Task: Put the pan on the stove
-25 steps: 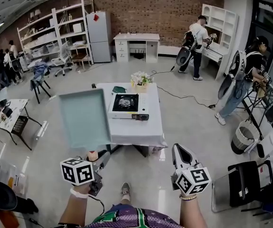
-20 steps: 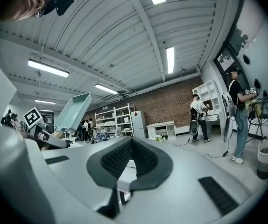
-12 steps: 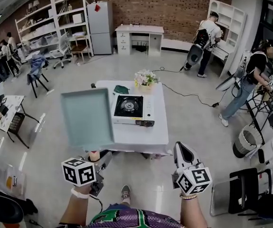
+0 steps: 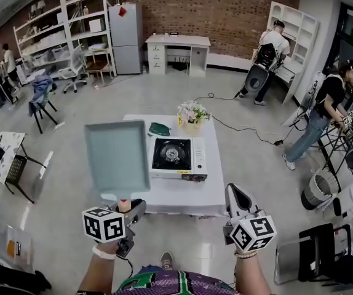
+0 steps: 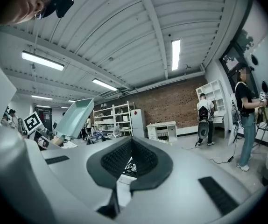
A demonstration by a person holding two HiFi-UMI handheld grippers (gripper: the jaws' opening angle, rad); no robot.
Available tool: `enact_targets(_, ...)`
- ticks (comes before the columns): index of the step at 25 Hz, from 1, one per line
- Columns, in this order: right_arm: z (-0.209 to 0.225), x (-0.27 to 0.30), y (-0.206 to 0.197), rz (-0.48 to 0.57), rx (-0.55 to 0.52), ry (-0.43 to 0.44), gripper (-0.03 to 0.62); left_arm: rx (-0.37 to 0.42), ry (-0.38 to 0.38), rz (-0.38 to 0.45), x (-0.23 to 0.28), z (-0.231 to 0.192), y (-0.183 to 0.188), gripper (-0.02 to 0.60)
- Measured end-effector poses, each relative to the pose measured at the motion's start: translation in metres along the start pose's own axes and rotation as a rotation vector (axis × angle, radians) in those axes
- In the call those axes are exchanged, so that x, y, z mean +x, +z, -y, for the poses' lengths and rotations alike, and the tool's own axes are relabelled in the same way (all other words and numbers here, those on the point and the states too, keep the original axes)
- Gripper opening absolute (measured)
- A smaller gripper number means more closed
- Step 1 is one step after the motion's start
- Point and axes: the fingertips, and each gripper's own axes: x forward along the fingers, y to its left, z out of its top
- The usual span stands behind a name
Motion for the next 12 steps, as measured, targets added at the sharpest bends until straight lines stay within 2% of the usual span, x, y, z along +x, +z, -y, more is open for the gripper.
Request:
enact_targets(7, -0.020, 0.040, 0.004, -0.016, -0.018, -0.004, 0.002, 0.018, -0.042, -0.031, 0.016, -0.035, 0.024, 0.058)
enact_targets(12, -0.004, 0.049, -0.002, -0.050, -0.017, -0.029, 0.002, 0.003, -0.074, -0.046, 0.038, -0.038, 0.034, 0.058)
